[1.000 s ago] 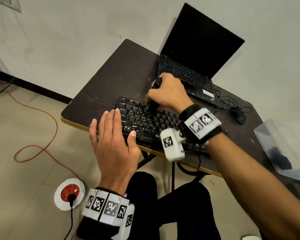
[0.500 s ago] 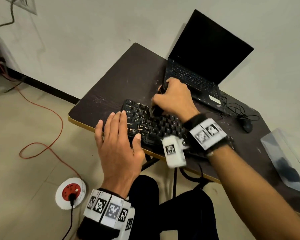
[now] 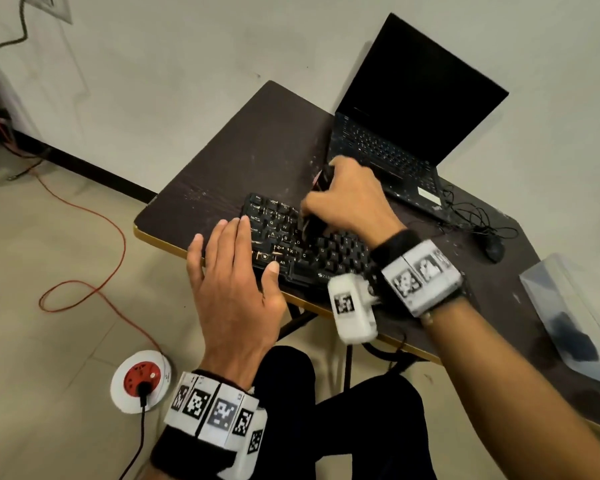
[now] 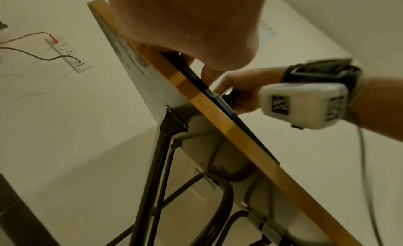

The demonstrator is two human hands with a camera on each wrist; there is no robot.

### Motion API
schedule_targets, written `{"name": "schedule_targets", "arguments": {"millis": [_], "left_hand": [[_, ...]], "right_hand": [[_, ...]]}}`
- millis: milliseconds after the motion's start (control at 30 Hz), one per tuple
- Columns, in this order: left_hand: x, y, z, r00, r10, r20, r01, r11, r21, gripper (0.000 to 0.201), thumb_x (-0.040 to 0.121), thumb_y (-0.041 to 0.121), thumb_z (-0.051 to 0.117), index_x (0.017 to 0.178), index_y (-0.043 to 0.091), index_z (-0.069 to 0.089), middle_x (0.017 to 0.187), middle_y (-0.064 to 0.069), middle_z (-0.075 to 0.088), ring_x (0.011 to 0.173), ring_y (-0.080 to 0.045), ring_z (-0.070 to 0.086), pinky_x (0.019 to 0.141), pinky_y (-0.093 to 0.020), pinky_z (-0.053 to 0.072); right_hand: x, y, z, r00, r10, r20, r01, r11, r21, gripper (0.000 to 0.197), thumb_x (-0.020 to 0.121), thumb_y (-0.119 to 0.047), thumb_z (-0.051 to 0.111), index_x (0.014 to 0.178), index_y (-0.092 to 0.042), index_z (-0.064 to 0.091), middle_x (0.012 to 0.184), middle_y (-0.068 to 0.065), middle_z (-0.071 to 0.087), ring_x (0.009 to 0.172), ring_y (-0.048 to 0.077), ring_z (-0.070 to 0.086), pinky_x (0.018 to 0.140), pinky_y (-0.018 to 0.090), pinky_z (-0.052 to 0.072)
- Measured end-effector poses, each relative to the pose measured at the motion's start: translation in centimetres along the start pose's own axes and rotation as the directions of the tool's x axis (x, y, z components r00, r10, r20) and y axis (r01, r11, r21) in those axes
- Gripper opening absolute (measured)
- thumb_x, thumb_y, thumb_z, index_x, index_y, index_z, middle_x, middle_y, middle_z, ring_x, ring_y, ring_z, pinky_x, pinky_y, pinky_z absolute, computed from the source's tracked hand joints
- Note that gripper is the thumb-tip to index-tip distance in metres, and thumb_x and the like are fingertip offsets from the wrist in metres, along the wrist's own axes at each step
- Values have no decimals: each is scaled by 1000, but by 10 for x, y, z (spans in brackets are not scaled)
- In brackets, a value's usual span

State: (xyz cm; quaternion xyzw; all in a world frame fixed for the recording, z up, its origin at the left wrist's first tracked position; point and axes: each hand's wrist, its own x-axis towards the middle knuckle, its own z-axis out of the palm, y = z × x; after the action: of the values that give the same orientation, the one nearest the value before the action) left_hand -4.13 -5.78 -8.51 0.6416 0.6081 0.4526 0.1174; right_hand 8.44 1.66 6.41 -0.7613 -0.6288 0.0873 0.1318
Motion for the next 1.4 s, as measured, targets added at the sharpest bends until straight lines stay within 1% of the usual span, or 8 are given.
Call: {"name": "schedule_targets", "arguments": {"millis": [133,267,433,600,767,967,1300,1400], "left_hand": [[0,0,0,1000,-7,-1,7,1000,4,70,93,38,48,154,4,44,156,-10,50,152,-25,37,129,-50,13],[-1,-1,0,1000,11,-6,-11,1000,-2,68,94,37,49,153,3,45,155,-12,51,151,-26,38,128,-52,15],[-1,-1,1,1000,8,-1,-8,1000,1,70,93,37,48,154,4,43,156,-11,50,152,-25,36,129,-50,14],[-1,-3,1,1000,16,-16,-16,1000,-14,69,94,38,47,153,3,45,155,-12,51,151,-26,38,129,-51,14],[0,0,1,1000,11,-10,-11,1000,-11,70,94,39,46,154,3,44,156,-11,50,151,-25,38,128,-51,15],[-1,-3,1,1000,19,-7,-19,1000,-7,69,94,39,47,153,3,45,155,-11,51,151,-25,38,128,-50,15],[0,0,-2,1000,3,4,-3,1000,6,69,94,40,45,154,5,44,156,-9,50,151,-23,37,129,-49,14],[0,-2,-1,1000,10,3,-10,1000,17,69,95,41,44,154,5,44,156,-9,50,151,-24,37,129,-49,13]], "right_hand": [[-33,4,3,993,-59,103,61,998,-10,31,79,-29,78,105,-18,64,99,1,73,95,26,69,79,36,56],[3,-7,2,999,16,-39,-13,998,69,33,82,-29,77,107,-13,64,104,4,70,105,30,67,76,28,42],[-66,10,7,992,-110,67,109,994,19,35,78,-29,80,107,-24,62,92,-4,71,87,22,67,74,34,52],[-13,3,4,999,-35,-33,38,993,112,37,80,-31,81,109,-19,63,104,0,71,102,26,67,79,32,49],[-52,20,9,981,-188,40,183,978,98,33,75,-27,84,100,-30,62,84,-12,70,80,10,67,65,22,48],[-11,16,2,991,-132,-11,132,982,134,37,72,-28,87,100,-29,63,90,-9,70,84,18,70,80,41,62],[-24,21,-2,930,-333,155,313,939,141,38,74,-25,91,97,-29,62,81,-6,71,66,7,64,68,35,57],[-15,22,-3,959,-279,46,273,956,112,37,75,-25,89,100,-28,63,83,-8,71,72,7,66,73,36,59]]}}
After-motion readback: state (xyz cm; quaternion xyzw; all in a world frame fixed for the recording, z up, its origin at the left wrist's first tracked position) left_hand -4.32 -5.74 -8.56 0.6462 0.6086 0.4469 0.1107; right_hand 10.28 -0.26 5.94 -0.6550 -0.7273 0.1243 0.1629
